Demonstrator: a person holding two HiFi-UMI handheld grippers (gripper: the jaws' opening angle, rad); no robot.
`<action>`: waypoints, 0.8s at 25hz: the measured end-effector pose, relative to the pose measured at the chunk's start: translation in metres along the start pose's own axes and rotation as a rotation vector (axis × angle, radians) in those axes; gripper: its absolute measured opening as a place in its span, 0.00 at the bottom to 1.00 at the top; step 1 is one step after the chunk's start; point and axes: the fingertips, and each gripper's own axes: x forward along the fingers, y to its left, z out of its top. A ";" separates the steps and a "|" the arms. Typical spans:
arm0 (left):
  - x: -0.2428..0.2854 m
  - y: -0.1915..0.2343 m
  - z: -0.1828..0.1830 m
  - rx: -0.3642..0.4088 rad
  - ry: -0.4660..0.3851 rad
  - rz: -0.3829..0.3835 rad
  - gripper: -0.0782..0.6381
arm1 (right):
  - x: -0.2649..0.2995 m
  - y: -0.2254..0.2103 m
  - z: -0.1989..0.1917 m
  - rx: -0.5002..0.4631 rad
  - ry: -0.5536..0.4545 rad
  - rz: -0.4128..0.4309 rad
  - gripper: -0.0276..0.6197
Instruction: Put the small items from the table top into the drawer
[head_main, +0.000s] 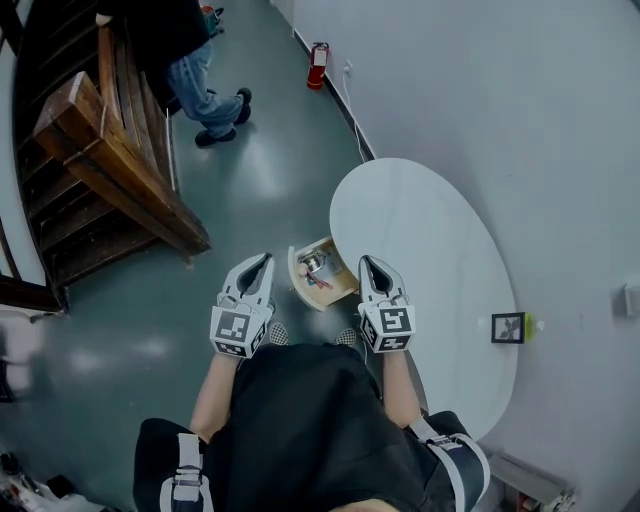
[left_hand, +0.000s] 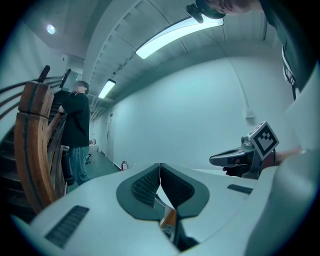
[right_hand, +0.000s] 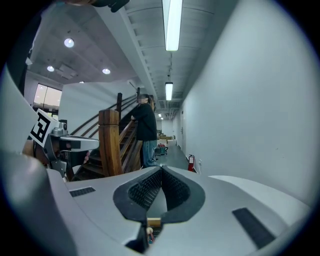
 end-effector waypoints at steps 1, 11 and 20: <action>-0.002 0.001 0.000 0.001 0.000 0.002 0.14 | -0.002 0.002 0.000 0.000 -0.002 0.000 0.09; -0.004 -0.005 0.003 0.007 0.003 -0.017 0.14 | -0.010 0.005 0.003 0.003 -0.025 -0.012 0.09; -0.005 -0.007 0.004 0.009 -0.004 -0.018 0.14 | -0.011 0.004 0.003 0.003 -0.029 -0.017 0.09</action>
